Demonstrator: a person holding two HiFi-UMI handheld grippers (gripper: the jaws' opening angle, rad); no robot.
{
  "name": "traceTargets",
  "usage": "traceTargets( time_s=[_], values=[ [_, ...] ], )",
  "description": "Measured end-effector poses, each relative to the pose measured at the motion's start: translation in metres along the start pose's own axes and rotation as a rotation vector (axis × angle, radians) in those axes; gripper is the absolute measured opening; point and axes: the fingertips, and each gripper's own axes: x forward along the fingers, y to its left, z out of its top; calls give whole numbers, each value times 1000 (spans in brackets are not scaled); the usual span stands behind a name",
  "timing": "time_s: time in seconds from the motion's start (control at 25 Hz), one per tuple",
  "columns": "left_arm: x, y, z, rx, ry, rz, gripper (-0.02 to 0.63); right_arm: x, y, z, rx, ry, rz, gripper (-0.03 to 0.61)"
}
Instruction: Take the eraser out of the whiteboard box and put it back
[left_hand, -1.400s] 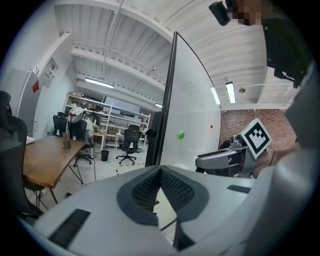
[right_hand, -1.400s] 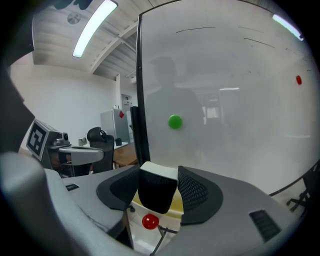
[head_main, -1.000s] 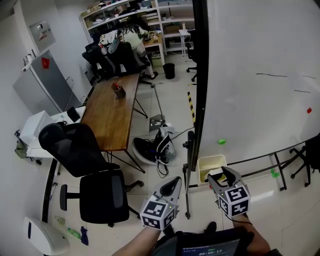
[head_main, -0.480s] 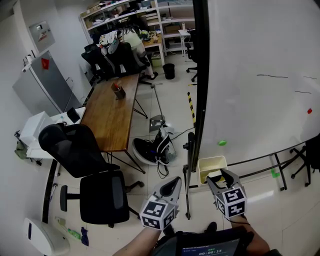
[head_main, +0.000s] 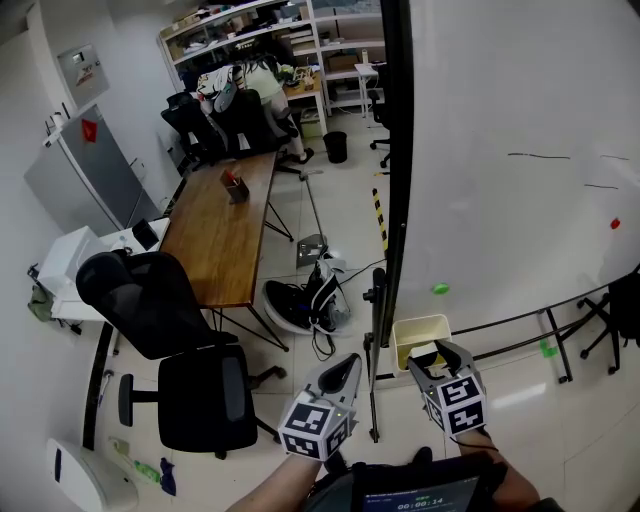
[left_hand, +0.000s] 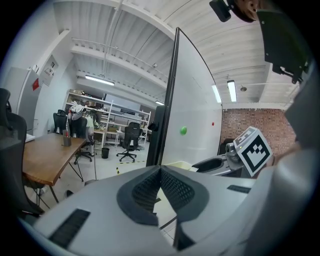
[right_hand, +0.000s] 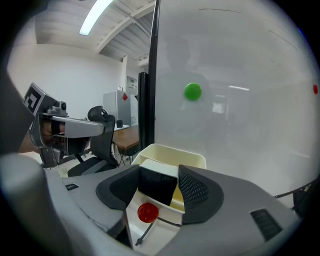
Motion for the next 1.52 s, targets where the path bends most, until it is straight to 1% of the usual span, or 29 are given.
traceTargets(
  time_s=[0.12,0.28,0.4,0.56,0.6,0.68,0.72,0.76,0.84,1.04,1.16,1.4,1.52],
  values=[
    [0,-2,2,2,-4,-4,29,-2,1,0,-4,-2,8,287],
    [-2,-5,9,6,-20,-4,29,-15,-3,14,19,-45,7,287],
    [-6,-6,21,8,-48,-5,29,-33,-8,40,41,-120,13,287],
    [-12,-10,46,20,-101,-22,29,-67,-12,88,68,-266,57,284],
    [-15,-13,53,21,-114,-31,29,-77,-14,100,78,-306,53,263],
    [-20,-20,66,14,-135,-49,29,-99,-21,121,96,-387,38,173],
    [-22,-24,73,12,-147,-57,29,-109,-23,130,105,-425,35,87],
    [-25,-28,80,12,-160,-64,29,-119,-24,138,112,-460,38,16],
    [-30,-34,90,24,-182,-76,29,-134,-25,151,111,-504,50,16],
    [-39,-54,105,48,-211,-85,29,-160,-22,164,73,-538,73,15],
    [-42,-69,110,53,-224,-82,29,-172,-23,163,70,-543,91,15],
    [-41,-103,111,64,-228,-58,29,-196,-43,153,88,-549,112,15],
    [-41,-111,112,68,-229,-47,29,-202,-46,151,88,-553,126,15]
  ],
)
